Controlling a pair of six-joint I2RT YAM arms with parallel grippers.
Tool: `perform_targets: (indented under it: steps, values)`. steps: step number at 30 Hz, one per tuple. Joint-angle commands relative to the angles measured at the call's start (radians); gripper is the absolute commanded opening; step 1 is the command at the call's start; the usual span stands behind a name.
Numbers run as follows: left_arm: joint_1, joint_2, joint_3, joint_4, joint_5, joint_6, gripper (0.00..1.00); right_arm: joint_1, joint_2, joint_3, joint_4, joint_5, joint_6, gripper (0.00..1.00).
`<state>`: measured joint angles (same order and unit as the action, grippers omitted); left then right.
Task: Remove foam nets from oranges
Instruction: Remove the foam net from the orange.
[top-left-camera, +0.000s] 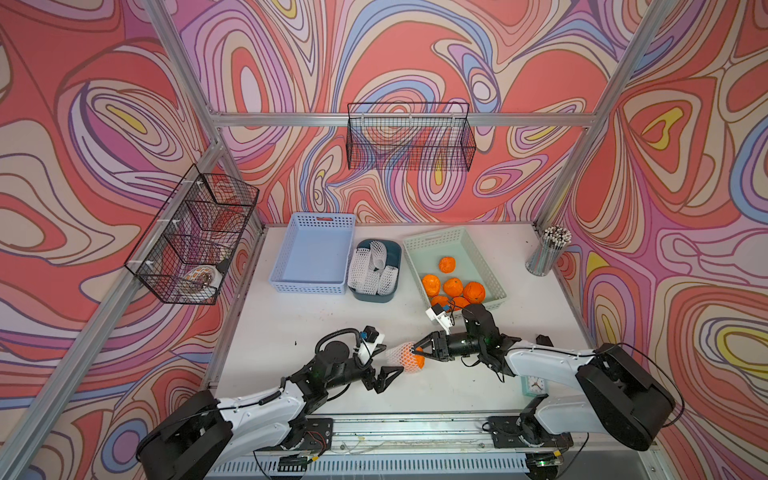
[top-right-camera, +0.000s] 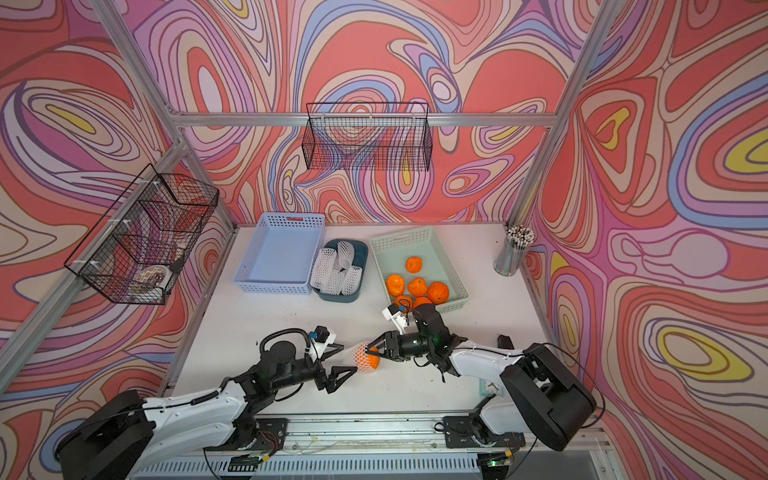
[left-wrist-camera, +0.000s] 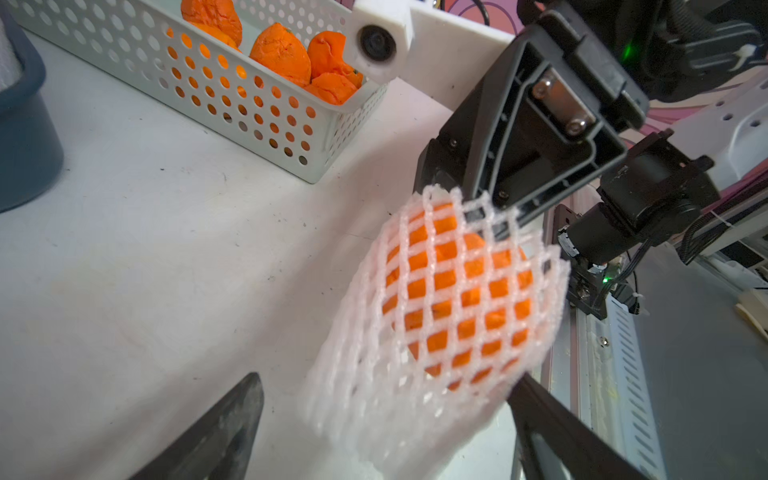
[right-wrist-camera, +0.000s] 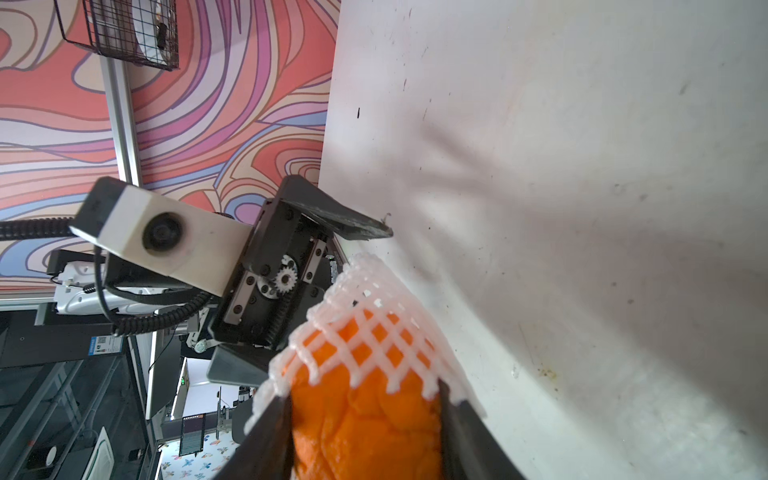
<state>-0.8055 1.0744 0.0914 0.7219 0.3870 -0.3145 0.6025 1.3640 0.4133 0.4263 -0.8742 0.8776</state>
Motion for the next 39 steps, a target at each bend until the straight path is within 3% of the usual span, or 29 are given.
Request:
perform_targets:
  steps: [1,7,11,13,20,27,39]
  values:
    - [0.01,0.069,-0.015,0.209,0.022,-0.068,0.94,-0.007,0.007,0.012,0.081,-0.051,0.026,0.46]
    - [0.023,0.128,0.009,0.25,0.102,-0.117,0.87,-0.012,0.003,0.013,0.088,-0.06,0.029,0.46]
    - [0.029,0.141,-0.009,0.289,0.104,-0.125,0.69,-0.017,0.007,0.021,0.071,-0.059,0.018,0.46]
    - [0.036,0.128,-0.01,0.273,0.108,-0.13,0.65,-0.02,0.009,0.021,0.066,-0.061,0.017,0.45]
    - [0.046,0.024,0.016,0.11,0.096,-0.113,0.31,-0.023,0.004,0.025,0.022,-0.055,-0.008,0.45]
    - [0.056,-0.121,0.026,-0.069,0.058,-0.08,0.03,-0.03,-0.01,0.035,-0.041,-0.045,-0.034,0.43]
    - [0.153,-0.267,0.084,-0.335,-0.037,-0.071,0.0,-0.045,-0.102,0.067,-0.286,-0.005,-0.121,0.42]
